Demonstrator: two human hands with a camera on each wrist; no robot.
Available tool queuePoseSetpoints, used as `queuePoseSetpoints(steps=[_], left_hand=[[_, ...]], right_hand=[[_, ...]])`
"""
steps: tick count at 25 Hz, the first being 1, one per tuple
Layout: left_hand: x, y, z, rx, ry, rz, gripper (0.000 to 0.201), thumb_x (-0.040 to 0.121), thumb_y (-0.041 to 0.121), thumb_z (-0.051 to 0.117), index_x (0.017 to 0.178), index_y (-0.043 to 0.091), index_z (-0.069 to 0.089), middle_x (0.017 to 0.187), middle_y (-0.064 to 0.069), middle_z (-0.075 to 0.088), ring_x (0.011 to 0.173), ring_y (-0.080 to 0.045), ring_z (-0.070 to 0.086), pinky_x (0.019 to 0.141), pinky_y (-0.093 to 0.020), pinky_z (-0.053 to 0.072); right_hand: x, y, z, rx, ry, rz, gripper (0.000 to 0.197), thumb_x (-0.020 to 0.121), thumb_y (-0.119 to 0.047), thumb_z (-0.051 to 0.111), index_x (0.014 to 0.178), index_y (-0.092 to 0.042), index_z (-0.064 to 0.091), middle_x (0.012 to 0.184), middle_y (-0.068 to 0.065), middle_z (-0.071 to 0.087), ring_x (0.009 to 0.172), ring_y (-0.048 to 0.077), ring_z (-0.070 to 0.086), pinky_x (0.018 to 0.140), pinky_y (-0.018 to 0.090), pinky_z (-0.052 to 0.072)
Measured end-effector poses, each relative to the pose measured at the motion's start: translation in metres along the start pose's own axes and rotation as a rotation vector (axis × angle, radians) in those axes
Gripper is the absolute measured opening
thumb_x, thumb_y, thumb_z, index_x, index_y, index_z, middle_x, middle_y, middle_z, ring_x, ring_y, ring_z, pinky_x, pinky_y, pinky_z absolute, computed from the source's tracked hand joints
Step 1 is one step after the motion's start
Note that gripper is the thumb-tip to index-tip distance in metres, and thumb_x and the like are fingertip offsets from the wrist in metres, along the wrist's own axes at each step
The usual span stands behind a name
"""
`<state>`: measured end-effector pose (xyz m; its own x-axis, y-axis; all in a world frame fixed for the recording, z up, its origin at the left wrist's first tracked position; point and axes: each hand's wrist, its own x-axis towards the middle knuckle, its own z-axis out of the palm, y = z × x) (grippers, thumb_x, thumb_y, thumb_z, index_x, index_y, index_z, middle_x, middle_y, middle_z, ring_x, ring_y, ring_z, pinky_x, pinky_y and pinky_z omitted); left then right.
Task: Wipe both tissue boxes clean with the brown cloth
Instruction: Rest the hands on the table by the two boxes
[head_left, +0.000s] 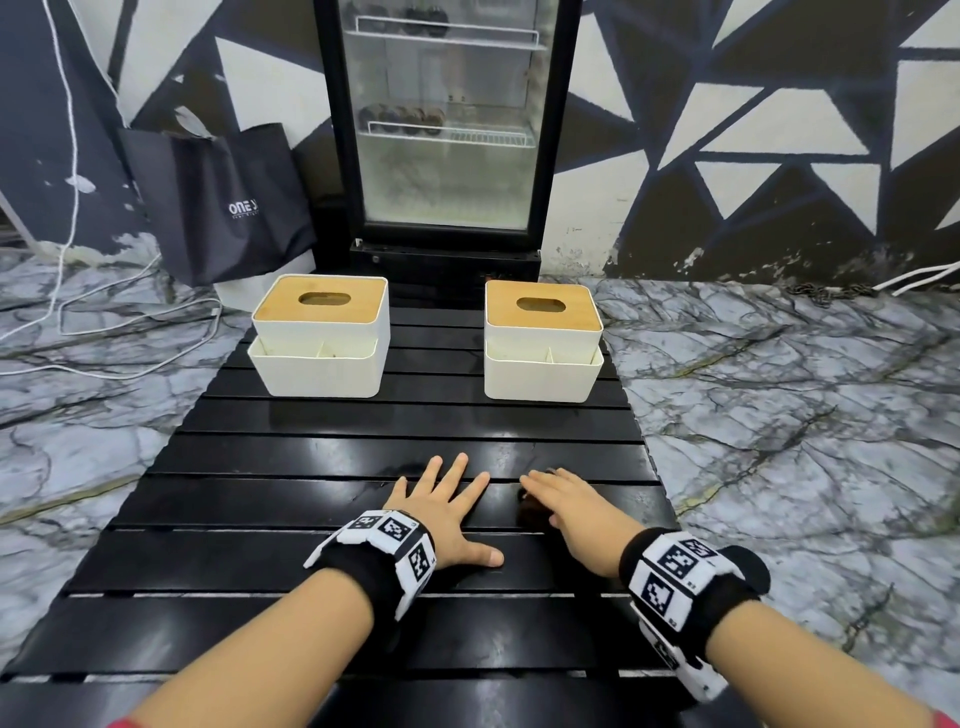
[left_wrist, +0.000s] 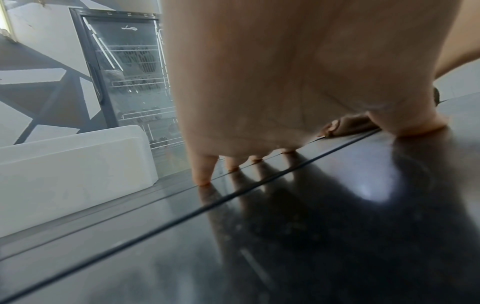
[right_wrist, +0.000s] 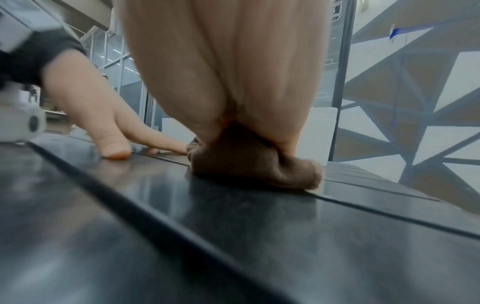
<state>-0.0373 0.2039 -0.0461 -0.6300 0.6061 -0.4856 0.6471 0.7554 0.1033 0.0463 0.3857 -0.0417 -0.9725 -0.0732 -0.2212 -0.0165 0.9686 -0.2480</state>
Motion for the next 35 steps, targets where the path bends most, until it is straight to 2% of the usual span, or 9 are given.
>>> queuePoseSetpoints(steps=[2, 4, 7, 11, 15, 20, 23, 28, 35], left_hand=[[0.000, 0.000, 0.000, -0.006, 0.000, 0.004, 0.098, 0.075, 0.078, 0.044, 0.146, 0.041, -0.014, 0.154, 0.007, -0.028, 0.143, -0.021, -0.023, 0.116, -0.051, -0.005], [0.000, 0.001, 0.001, -0.011, 0.004, 0.005, 0.098, 0.075, 0.077, 0.044, 0.146, 0.041, -0.013, 0.154, 0.007, -0.027, 0.143, -0.021, -0.023, 0.116, -0.051, -0.005], [0.000, 0.000, 0.000, -0.010, 0.007, 0.003, 0.098, 0.075, 0.077, 0.044, 0.146, 0.040, -0.013, 0.154, 0.007, -0.027, 0.143, -0.021, -0.023, 0.116, -0.051, -0.005], [0.000, 0.000, 0.001, -0.009, 0.012, 0.003, 0.099, 0.075, 0.077, 0.044, 0.146, 0.040, -0.014, 0.155, 0.007, -0.027, 0.143, -0.021, -0.022, 0.116, -0.052, -0.004], [-0.002, 0.001, 0.000, -0.012, 0.015, -0.001, 0.099, 0.075, 0.076, 0.046, 0.146, 0.039, -0.012, 0.155, 0.006, -0.025, 0.144, -0.022, -0.021, 0.116, -0.052, -0.003], [-0.010, 0.008, -0.002, -0.030, 0.047, -0.003, 0.095, 0.079, 0.072, 0.047, 0.149, 0.035, -0.006, 0.157, 0.004, -0.019, 0.146, -0.023, -0.015, 0.117, -0.049, 0.001], [-0.024, 0.023, 0.006, -0.036, 0.054, 0.013, 0.094, 0.081, 0.071, 0.044, 0.150, 0.028, -0.002, 0.158, 0.004, -0.015, 0.146, -0.023, -0.011, 0.117, -0.049, 0.003], [-0.053, 0.051, 0.027, -0.027, 0.050, 0.065, 0.092, 0.081, 0.071, 0.043, 0.150, 0.030, -0.001, 0.159, 0.004, -0.012, 0.146, -0.022, -0.011, 0.117, -0.049, 0.001], [-0.081, 0.072, 0.049, -0.015, 0.051, 0.048, 0.095, 0.079, 0.071, 0.047, 0.149, 0.033, -0.004, 0.158, 0.001, -0.017, 0.146, -0.024, -0.013, 0.117, -0.049, 0.002]], right_hand=[[0.014, -0.001, -0.004, 0.020, 0.034, 0.071, 0.064, 0.089, 0.005, 0.037, 0.145, -0.012, 0.009, 0.154, 0.006, 0.014, 0.141, 0.022, 0.012, 0.115, 0.029, 0.007], [0.026, -0.005, -0.007, 0.056, 0.029, 0.158, 0.065, 0.088, 0.003, 0.040, 0.144, -0.013, 0.011, 0.153, 0.004, 0.016, 0.141, 0.023, 0.012, 0.114, 0.038, 0.018], [0.031, -0.012, -0.007, 0.044, -0.038, 0.167, 0.065, 0.089, 0.001, 0.042, 0.144, -0.014, 0.010, 0.154, 0.003, 0.012, 0.141, 0.025, 0.009, 0.113, 0.044, 0.021], [0.019, -0.020, 0.000, 0.010, -0.079, 0.115, 0.065, 0.091, -0.001, 0.040, 0.145, -0.017, 0.006, 0.155, 0.001, 0.006, 0.142, 0.024, 0.004, 0.115, 0.042, 0.016], [0.003, -0.027, 0.005, 0.007, -0.061, 0.083, 0.062, 0.093, -0.003, 0.037, 0.146, -0.017, 0.008, 0.155, 0.000, 0.006, 0.143, 0.023, 0.003, 0.116, 0.035, 0.010], [-0.016, -0.028, 0.019, -0.008, -0.036, 0.062, 0.063, 0.090, -0.002, 0.039, 0.145, -0.017, 0.013, 0.155, 0.004, 0.011, 0.142, 0.024, 0.008, 0.116, 0.037, 0.012], [-0.033, -0.030, 0.022, 0.018, -0.021, 0.077, 0.061, 0.091, -0.003, 0.037, 0.145, -0.018, 0.012, 0.155, 0.003, 0.010, 0.142, 0.023, 0.007, 0.116, 0.033, 0.010], [-0.065, -0.035, 0.030, 0.071, 0.020, 0.140, 0.059, 0.092, -0.006, 0.036, 0.145, -0.021, 0.014, 0.155, -0.002, 0.011, 0.142, 0.021, 0.008, 0.115, 0.038, 0.015], [-0.105, -0.040, 0.041, 0.090, 0.077, 0.183, 0.058, 0.092, -0.007, 0.035, 0.145, -0.020, 0.015, 0.154, -0.002, 0.012, 0.142, 0.020, 0.009, 0.115, 0.038, 0.017]])
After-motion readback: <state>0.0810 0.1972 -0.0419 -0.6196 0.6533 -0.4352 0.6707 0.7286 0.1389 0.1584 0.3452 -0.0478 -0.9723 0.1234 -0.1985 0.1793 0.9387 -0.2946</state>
